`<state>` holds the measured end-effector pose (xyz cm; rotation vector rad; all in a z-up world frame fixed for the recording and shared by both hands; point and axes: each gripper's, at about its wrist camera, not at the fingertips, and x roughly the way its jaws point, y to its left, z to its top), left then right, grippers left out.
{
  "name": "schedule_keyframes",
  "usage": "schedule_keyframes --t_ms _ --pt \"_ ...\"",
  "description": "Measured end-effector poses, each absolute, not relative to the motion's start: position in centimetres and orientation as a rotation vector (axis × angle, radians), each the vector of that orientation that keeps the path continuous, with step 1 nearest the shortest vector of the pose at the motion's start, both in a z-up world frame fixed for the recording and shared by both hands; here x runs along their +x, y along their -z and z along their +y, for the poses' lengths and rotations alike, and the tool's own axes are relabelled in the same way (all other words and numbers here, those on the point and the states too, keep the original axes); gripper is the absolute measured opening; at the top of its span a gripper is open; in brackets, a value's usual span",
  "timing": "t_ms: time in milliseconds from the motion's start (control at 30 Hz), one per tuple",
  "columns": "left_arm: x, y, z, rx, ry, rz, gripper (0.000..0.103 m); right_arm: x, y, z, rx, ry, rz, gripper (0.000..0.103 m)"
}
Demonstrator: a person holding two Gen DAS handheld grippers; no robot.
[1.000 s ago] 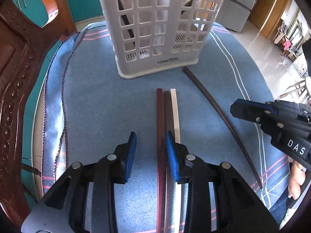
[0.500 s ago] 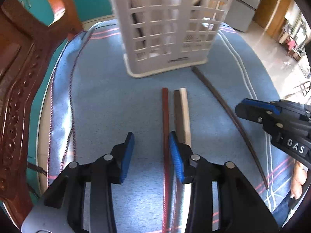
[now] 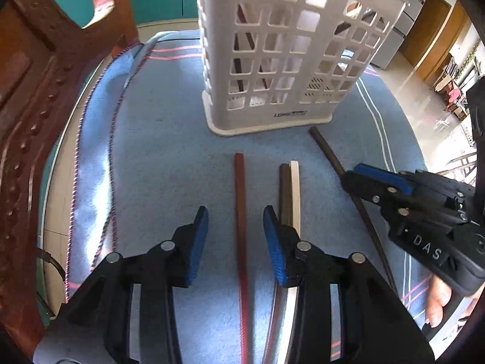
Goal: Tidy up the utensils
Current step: 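Grasp a dark chopstick from the cloth with the right gripper, then grasp the red chopstick with the left gripper while the right gripper holds its chopstick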
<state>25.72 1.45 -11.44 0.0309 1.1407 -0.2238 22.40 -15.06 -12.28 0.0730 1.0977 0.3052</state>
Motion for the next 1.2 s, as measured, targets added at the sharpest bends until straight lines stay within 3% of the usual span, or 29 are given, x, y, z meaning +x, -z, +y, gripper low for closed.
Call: schedule_keyframes --t_ms 100,167,267,433,700,1200 --pt "26.1 11.8 1.1 0.077 0.208 1.133 0.036 22.9 12.6 -14.1 0.036 -0.303 1.098 0.018" --pt "26.4 11.8 1.1 0.091 0.193 1.133 0.025 23.0 13.0 -13.6 0.005 -0.293 1.103 0.018" --pt "26.2 11.7 2.3 0.061 0.207 1.145 0.016 22.7 12.8 -13.6 -0.041 -0.268 1.11 0.007" --pt "26.3 11.9 2.8 0.075 0.212 1.135 0.017 22.7 12.7 -14.5 -0.025 -0.259 1.109 0.007" --pt "25.8 11.8 1.7 0.127 0.19 1.112 0.029 23.2 12.7 -13.9 -0.055 -0.244 1.086 0.008" --pt "24.7 11.6 -0.9 0.162 0.138 1.093 0.03 21.7 13.4 -12.1 -0.109 -0.244 1.046 0.008"
